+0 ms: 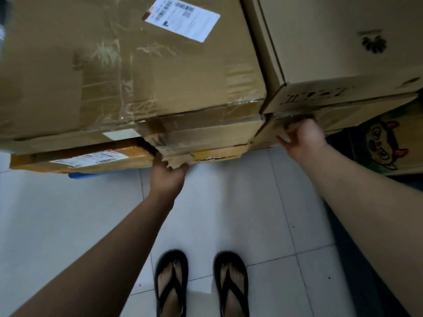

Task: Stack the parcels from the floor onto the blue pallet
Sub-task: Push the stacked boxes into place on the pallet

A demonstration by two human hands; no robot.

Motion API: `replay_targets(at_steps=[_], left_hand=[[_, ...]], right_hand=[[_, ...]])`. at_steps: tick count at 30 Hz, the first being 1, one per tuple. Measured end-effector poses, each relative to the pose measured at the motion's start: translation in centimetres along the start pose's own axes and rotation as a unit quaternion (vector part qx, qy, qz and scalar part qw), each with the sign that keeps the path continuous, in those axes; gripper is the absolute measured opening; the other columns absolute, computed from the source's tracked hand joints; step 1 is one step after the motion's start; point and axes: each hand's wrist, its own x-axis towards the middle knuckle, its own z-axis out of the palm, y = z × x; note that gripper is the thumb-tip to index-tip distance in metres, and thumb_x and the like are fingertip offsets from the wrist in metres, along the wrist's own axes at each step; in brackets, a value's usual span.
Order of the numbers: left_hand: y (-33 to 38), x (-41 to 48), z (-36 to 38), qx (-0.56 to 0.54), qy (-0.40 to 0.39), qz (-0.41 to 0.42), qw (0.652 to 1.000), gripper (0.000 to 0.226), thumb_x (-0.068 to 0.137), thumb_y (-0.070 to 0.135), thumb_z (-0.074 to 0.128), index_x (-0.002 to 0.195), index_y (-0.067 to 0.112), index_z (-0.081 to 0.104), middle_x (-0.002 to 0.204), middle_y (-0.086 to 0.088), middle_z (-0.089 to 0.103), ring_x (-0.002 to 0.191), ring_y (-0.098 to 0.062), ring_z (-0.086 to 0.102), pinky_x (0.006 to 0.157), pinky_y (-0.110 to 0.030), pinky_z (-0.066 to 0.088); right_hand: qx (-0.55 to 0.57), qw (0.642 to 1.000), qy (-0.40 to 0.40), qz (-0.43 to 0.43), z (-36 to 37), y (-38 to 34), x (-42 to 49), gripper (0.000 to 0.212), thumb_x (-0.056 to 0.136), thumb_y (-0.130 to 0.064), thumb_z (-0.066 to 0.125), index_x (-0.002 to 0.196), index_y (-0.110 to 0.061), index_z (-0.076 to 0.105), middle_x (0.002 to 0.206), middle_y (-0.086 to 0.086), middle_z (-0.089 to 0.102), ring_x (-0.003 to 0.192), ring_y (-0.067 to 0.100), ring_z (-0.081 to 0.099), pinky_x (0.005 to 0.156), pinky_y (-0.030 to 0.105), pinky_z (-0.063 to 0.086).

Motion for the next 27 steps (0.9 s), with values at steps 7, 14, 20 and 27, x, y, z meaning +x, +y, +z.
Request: replay_targets(at_steps=[7,14,20,27], left_hand=[[4.7,2.6,2.8,-0.261,-0.129,-0.164,0.943,0.018,0.088,0.0,0.058,0.105,0.004,0.055,0.096,-0.006,0.059,0.104,-0.018,0.056,0.102,-0.04,0.044],[2.3,4.3,5.0,-0.321,-0.112,-0.173,0.924,0.029,0.094,-0.01,0.03,0.078,0.009,0.046,0.076,-0.004,0.049,0.058,-0.005,0.051,0.099,-0.021,0.043],[-5.5,5.9,4.8,-0.3,-0.034,-0.257,0.918,0.022,0.093,-0.005,0.034,0.074,0.006,0.041,0.076,-0.011,0.04,0.065,-0.021,0.043,0.096,-0.046,0.043],[-4.1,12.2,6.6,-0.343,-0.085,-0.175,0.919,0.045,0.086,-0.014,0.017,0.079,0.019,0.046,0.07,-0.003,0.039,0.067,-0.014,0.043,0.109,-0.047,0.031]], right_hand=[[0.037,0.998,-0.046,0.009,-2.0,0.6,0.2,0.054,0.09,0.003,0.029,0.129,-0.031,0.046,0.1,0.0,0.055,0.102,0.019,0.053,0.093,0.041,0.042],[0.056,0.976,-0.056,0.204,-0.1,8.0,1.9,0.027,0.098,-0.012,0.028,0.106,-0.009,0.053,0.133,0.019,0.049,0.137,0.03,0.037,0.105,0.049,0.034],[0.066,0.973,-0.086,0.203,4.3,13.7,4.2,0.041,0.076,0.012,0.018,0.083,-0.01,0.052,0.09,0.02,0.052,0.09,0.029,0.052,0.108,0.056,0.032],[0.074,0.974,-0.119,0.178,6.2,14.9,5.9,0.039,0.068,0.013,0.019,0.071,-0.012,0.049,0.069,0.007,0.051,0.075,0.022,0.048,0.101,0.039,0.041]])
